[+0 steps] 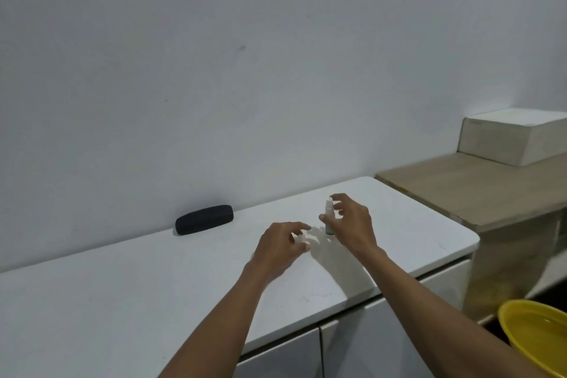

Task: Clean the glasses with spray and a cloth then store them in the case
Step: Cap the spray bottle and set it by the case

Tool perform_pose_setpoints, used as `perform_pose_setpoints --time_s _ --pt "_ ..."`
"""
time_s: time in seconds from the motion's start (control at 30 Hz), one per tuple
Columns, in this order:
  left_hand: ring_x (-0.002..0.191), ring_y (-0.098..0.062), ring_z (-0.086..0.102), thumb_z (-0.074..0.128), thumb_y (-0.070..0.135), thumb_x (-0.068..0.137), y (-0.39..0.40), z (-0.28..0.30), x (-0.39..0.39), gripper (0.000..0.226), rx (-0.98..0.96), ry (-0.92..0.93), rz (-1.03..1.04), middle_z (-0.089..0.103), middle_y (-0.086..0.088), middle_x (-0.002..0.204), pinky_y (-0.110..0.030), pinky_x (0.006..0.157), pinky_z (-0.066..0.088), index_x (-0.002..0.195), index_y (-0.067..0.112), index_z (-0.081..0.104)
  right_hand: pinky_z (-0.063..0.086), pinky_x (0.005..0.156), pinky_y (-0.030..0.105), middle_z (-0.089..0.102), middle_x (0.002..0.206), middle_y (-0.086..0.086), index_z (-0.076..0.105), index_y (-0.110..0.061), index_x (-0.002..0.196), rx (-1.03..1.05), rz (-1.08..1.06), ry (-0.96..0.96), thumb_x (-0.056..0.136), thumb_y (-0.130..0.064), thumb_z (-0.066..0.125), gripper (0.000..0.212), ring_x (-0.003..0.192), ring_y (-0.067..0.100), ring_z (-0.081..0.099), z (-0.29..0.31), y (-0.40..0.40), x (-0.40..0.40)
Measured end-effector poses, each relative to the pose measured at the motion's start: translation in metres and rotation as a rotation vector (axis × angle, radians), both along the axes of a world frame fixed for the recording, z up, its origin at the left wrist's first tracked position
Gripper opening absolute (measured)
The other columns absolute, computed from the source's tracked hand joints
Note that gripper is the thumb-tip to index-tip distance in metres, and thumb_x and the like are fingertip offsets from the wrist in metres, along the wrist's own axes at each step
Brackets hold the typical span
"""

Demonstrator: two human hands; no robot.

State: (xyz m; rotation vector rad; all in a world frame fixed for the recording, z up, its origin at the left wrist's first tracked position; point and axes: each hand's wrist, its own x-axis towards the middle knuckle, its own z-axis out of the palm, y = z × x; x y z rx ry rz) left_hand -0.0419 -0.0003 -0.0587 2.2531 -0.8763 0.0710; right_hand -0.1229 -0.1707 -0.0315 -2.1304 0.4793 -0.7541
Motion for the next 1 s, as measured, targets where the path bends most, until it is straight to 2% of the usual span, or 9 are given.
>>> perform_pose_setpoints --time_s 0.07,0.13,0.23,0.3,0.37,0.43,0.63,0.83,1.0 --pt "0.075 -0.005 0.069 0.070 0.023 0.086 -0.004 -0.004 0.002 0.018 -0.009 -0.028 0.009 0.075 0.009 0.085 -0.032 0.077 0.058 0.100 0.030 0.079 0.056 0.085 0.034 0.077 0.108 0.005 0.070 -0.017 0.122 0.045 0.002 0.004 0.087 -0.024 0.079 0.037 0.091 0.019 0.071 -0.008 0.000 0.002" --pt "0.069 -0.005 0.068 0.070 0.009 0.086 -0.007 -0.005 0.004 0.022 -0.069 0.019 0.027 0.073 0.001 0.081 -0.031 0.073 0.059 0.098 0.025 0.077 0.058 0.086 0.037 0.079 0.104 0.004 0.072 -0.018 0.117 0.084 0.002 -0.003 0.089 -0.022 0.077 0.029 0.091 0.021 0.074 -0.015 0.001 0.004" --pt "0.069 -0.011 0.066 0.078 -0.006 0.078 -0.010 0.006 0.002 0.028 -0.312 0.183 0.063 0.070 -0.019 0.088 -0.031 0.067 0.060 0.091 0.017 0.071 0.060 0.087 0.041 0.079 0.099 0.003 0.074 -0.019 0.112 0.115 -0.002 -0.034 0.089 -0.023 0.077 0.024 0.084 0.020 0.075 -0.020 0.000 0.006" --pt "0.074 -0.013 0.069 0.084 -0.002 0.075 -0.019 0.017 0.008 0.022 -0.424 0.161 0.091 0.073 -0.012 0.085 -0.024 0.064 0.058 0.084 0.014 0.072 0.059 0.087 0.041 0.078 0.093 0.001 0.074 -0.019 0.110 0.136 0.002 -0.034 0.089 -0.023 0.077 0.022 0.082 0.018 0.074 -0.021 -0.002 0.007" --pt "0.076 -0.010 0.071 0.087 0.003 0.074 -0.030 0.032 0.011 0.018 -0.494 0.131 0.077 0.076 -0.004 0.083 -0.017 0.070 0.057 0.086 0.012 0.077 0.058 0.088 0.040 0.074 0.086 -0.003 0.075 -0.020 0.108 0.144 0.009 -0.025 0.090 -0.025 0.078 0.020 0.082 0.017 0.074 -0.021 -0.004 0.008" --pt "0.076 -0.007 0.072 0.088 0.005 0.074 -0.041 0.045 0.011 0.017 -0.551 0.104 0.049 0.077 -0.001 0.083 -0.016 0.075 0.056 0.088 0.012 0.079 0.058 0.089 0.041 0.074 0.083 -0.006 0.075 -0.021 0.106 0.153 0.018 -0.021 0.090 -0.028 0.078 0.017 0.083 0.017 0.075 -0.023 -0.005 0.009" --pt "0.075 -0.009 0.073 0.080 0.002 0.079 -0.075 0.057 0.001 0.015 -0.541 0.069 -0.002 0.077 0.003 0.082 -0.020 0.075 0.057 0.087 0.015 0.079 0.057 0.088 0.040 0.077 0.089 -0.004 0.076 -0.021 0.105 0.131 0.029 -0.004 0.091 -0.029 0.075 0.016 0.087 0.018 0.076 -0.024 -0.008 0.011" --pt "0.073 -0.004 0.072 0.076 0.001 0.083 -0.082 0.043 0.001 0.018 -0.485 0.080 0.000 0.076 0.008 0.077 -0.016 0.071 0.055 0.089 0.018 0.079 0.057 0.086 0.036 0.078 0.085 -0.005 0.075 -0.021 0.104 0.123 0.026 -0.001 0.092 -0.028 0.074 0.013 0.085 0.015 0.076 -0.025 -0.009 0.011" --pt "0.069 0.004 0.067 0.072 -0.002 0.084 -0.077 0.038 0.001 0.017 -0.460 0.065 -0.018 0.073 0.008 0.079 -0.010 0.063 0.050 0.088 0.014 0.076 0.058 0.088 0.037 0.081 0.096 0.001 0.076 -0.021 0.110 0.103 0.022 -0.015 0.092 -0.026 0.075 0.018 0.088 0.019 0.077 -0.028 -0.008 0.013"
